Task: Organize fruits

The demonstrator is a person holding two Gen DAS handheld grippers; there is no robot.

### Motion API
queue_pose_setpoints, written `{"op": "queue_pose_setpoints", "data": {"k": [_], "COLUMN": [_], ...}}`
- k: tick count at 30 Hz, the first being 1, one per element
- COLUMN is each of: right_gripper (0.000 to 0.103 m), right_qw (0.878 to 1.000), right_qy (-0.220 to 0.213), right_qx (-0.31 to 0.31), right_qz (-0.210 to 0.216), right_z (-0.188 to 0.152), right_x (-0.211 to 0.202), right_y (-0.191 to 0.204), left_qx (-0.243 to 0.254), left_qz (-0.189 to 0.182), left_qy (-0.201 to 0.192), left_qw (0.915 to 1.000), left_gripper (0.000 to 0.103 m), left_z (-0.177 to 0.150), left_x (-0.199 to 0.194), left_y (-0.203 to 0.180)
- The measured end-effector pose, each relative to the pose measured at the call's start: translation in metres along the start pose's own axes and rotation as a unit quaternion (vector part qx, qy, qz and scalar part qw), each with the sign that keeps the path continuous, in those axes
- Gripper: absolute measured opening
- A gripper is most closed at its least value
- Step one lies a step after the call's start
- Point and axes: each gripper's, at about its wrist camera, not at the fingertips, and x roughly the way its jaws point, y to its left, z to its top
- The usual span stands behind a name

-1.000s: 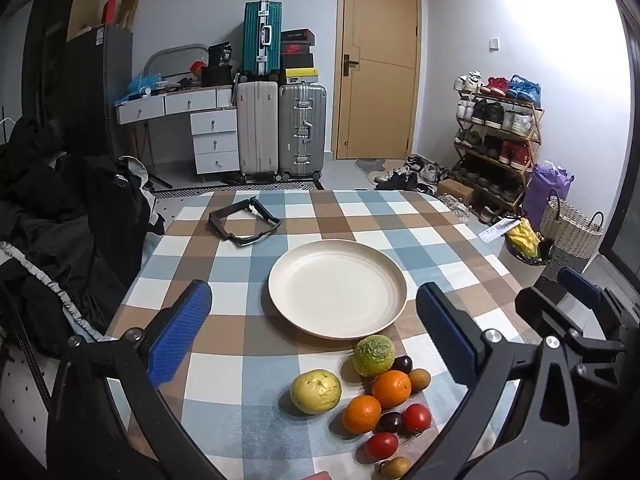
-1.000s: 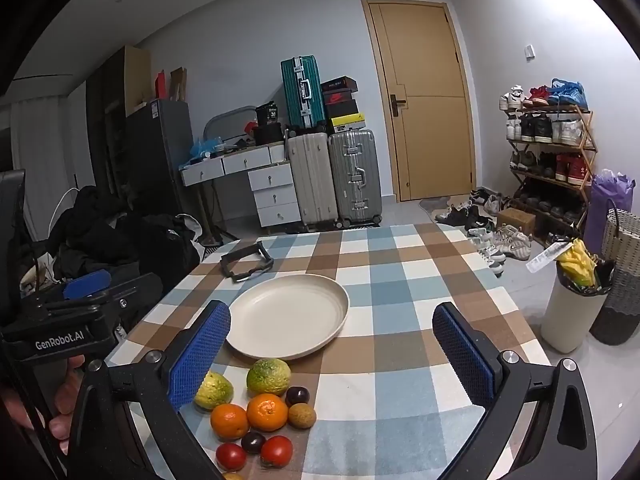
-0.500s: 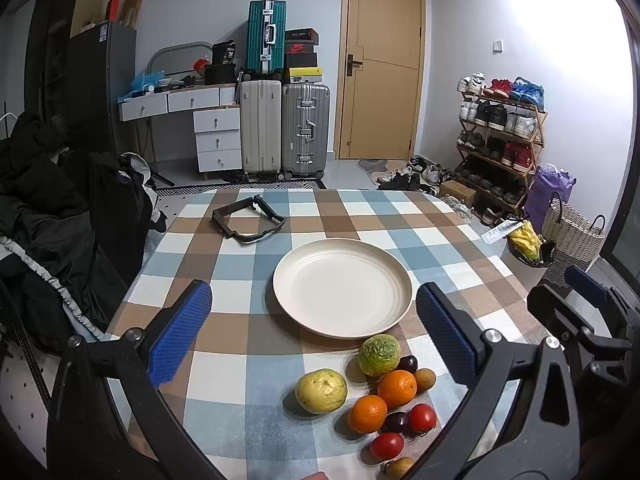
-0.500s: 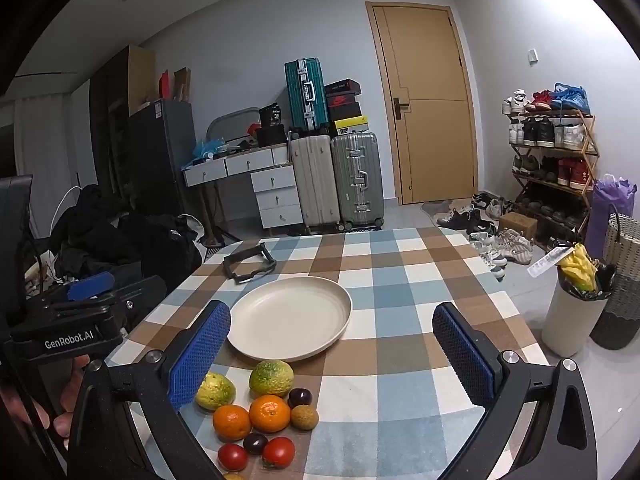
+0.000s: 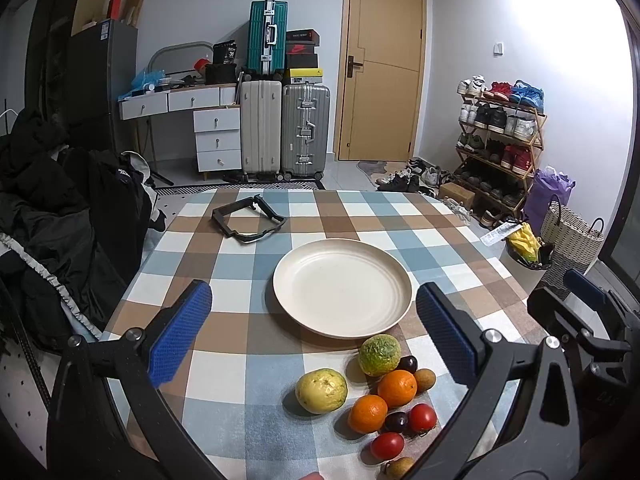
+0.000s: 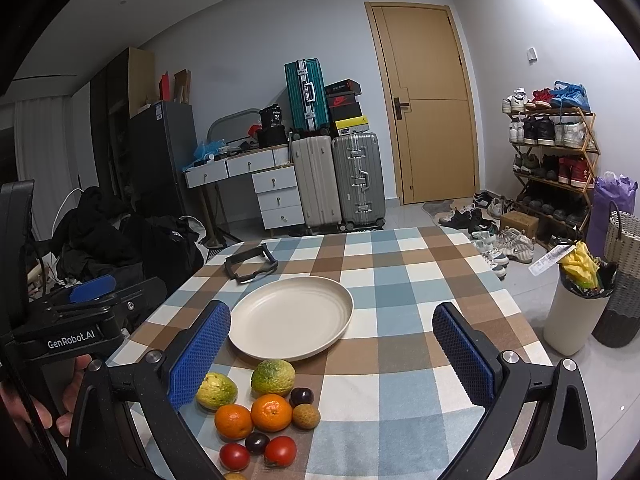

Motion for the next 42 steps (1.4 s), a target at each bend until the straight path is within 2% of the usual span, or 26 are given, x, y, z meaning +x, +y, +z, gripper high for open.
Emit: {"op": "queue_pose_setpoints", "data": {"k": [29,31,42], "right_gripper": [0.103,0.103,0.103], "right_qw": [1.000,1.000,1.000], "right_qy": [0.002,0.002,0.003], "right_qx": [0.004,0.005,-0.006], "right_qz": [0.003,0.005,0.008], "right_z": [-0.004,-0.005,-0.006], "right_x": [-0.001,0.000,0.002], "right_y": [-0.002,-0.003,0.004], "left_qx": [0.008,0.004,-0.002], "left_qz": [0.000,0.009,-0.012], "left_qy": [-0.001,0.002,0.018], "left_qw": [1.0000,0.9999,0.9998], "left_gripper": [0.102,0.102,0.102], "left_z": [-0.005,-0.007,-0.012], "left_x": [-0.001,0.000,0.012], "left_y": [-0.006,-0.006,0.001]}}
